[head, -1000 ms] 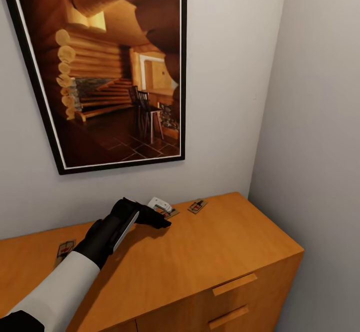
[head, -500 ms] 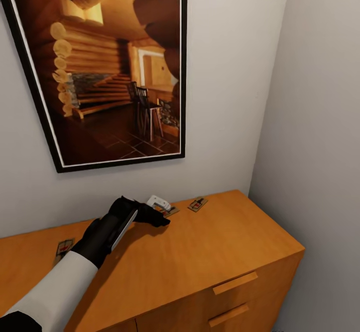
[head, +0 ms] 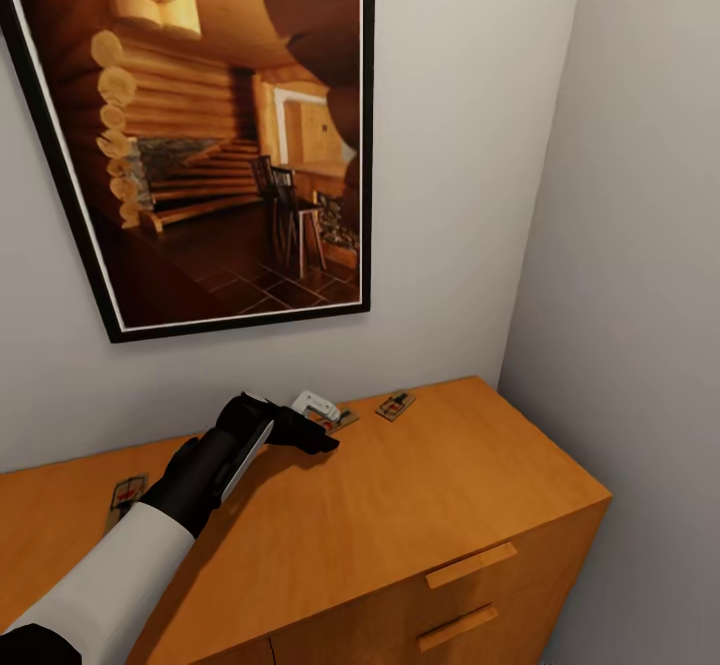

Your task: Take the four mousetraps from the cabinet in the bathroom and place them on the bathroom floor. Make sure all four end up on the same floor surface, and ensure that at least two of them are either under or directly next to the same bathroom sink.

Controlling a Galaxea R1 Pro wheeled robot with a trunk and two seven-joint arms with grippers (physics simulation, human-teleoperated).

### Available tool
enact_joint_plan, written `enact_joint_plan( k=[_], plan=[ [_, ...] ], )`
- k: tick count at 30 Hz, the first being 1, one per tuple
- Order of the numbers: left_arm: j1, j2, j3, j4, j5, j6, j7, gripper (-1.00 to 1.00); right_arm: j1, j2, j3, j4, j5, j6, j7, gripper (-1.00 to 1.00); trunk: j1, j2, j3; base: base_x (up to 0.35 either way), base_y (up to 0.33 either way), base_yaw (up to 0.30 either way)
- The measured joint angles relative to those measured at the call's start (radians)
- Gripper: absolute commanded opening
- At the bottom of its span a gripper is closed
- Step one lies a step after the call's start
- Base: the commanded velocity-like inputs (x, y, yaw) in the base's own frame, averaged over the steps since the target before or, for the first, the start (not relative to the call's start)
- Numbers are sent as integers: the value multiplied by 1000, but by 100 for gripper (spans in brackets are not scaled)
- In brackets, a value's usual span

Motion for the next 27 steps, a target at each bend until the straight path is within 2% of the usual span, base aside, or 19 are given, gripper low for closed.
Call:
enact_joint_plan(
  k=[5, 27],
  plan=[
    [-1, 0, 0, -1, 8, 1, 0, 100, 0, 0, 0, 0, 0, 0, 0, -100, 0, 0, -5, 0, 0, 0],
    [-1, 1, 0, -10, 2, -1, 1, 100, 0, 0, 0, 0, 0, 0, 0, -100, 0, 0, -10, 0, 0, 0]
  ],
)
